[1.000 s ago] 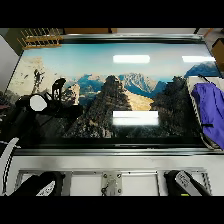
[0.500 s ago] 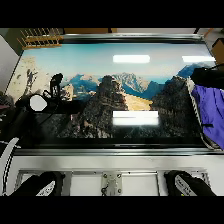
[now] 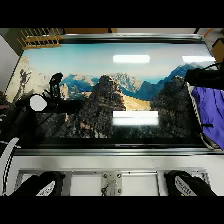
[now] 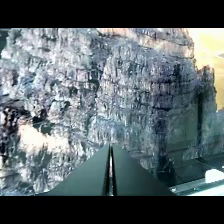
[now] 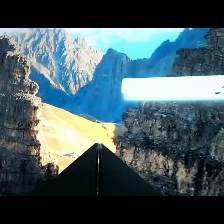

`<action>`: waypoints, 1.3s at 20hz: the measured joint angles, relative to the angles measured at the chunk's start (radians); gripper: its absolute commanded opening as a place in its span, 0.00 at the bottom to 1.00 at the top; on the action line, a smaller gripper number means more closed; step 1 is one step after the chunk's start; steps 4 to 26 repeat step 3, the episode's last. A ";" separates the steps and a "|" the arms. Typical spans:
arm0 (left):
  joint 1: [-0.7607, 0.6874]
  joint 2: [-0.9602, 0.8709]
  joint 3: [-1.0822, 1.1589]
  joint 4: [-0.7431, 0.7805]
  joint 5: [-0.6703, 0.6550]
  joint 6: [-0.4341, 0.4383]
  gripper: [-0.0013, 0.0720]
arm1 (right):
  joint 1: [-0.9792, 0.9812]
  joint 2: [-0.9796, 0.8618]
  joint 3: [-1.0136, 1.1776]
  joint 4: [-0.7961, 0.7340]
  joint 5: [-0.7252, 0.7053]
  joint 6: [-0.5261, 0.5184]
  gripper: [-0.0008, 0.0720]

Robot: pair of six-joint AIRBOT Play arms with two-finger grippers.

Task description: Fold the clothes and pants, and hang the long-sleeved shirts on hangers.

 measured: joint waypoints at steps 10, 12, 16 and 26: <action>0.000 0.000 0.000 0.000 0.000 0.000 0.04 | 0.000 0.000 0.000 0.000 0.000 0.000 0.02; 0.000 0.000 0.000 0.000 0.000 0.000 0.04 | 0.000 0.000 0.000 0.000 0.000 0.000 0.02; 0.000 0.000 0.000 0.000 0.000 0.000 0.04 | 0.000 0.000 0.000 0.000 0.000 0.000 0.02; 0.000 0.000 0.000 0.000 0.000 0.000 0.04 | 0.000 0.000 0.000 0.000 0.000 0.000 0.02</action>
